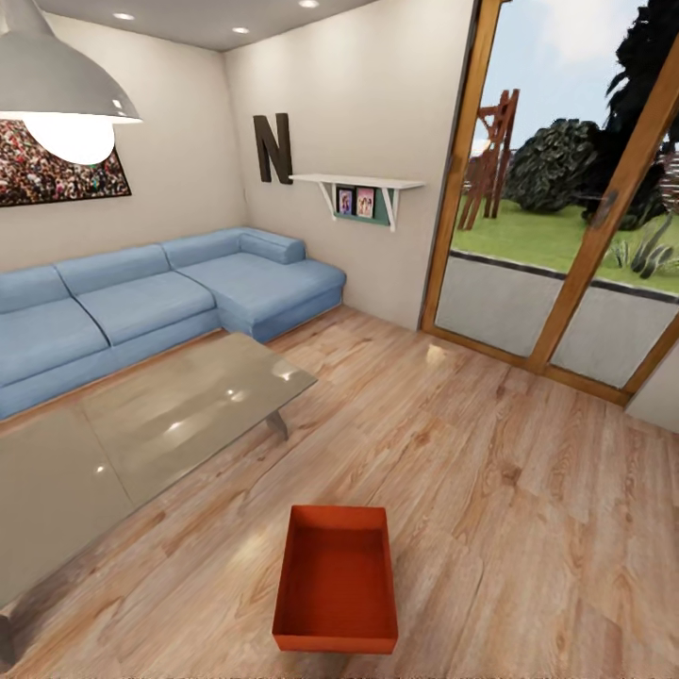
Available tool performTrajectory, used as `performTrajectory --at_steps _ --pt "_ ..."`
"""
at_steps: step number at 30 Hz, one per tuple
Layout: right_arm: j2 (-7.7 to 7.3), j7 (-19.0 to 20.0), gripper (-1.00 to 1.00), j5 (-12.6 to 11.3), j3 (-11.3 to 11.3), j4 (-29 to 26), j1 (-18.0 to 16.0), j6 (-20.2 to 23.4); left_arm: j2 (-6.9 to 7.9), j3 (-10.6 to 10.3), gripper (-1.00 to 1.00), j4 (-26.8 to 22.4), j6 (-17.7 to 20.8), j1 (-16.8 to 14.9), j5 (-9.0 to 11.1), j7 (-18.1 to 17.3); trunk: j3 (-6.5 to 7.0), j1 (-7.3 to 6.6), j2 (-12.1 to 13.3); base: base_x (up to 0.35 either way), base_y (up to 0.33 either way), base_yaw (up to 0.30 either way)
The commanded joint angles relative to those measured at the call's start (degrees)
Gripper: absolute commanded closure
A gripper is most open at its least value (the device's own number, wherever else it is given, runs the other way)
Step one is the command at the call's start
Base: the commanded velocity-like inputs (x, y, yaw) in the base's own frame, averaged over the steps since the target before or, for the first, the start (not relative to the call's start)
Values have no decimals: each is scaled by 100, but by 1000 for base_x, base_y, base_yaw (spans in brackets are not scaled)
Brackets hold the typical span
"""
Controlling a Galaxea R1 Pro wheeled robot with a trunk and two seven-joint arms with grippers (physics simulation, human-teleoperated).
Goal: Move the two storage containers from the living room to the garage. In the garage, place one container on the floor and stack the other container on top of it (either order is fine).
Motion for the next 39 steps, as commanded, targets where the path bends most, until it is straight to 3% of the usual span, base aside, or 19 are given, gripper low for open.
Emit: performTrajectory --at_steps 1,39 --pt "5 -3 -100 -51 48 18 -6 -30 0 24 -100 3 -11 -3 44 0 -16 1 -6 0 25 0" --pt "5 -4 -100 -55 48 18 -6 -37 0 24 -100 3 -5 -3 48 0 -345 1 -6 0 32 0"
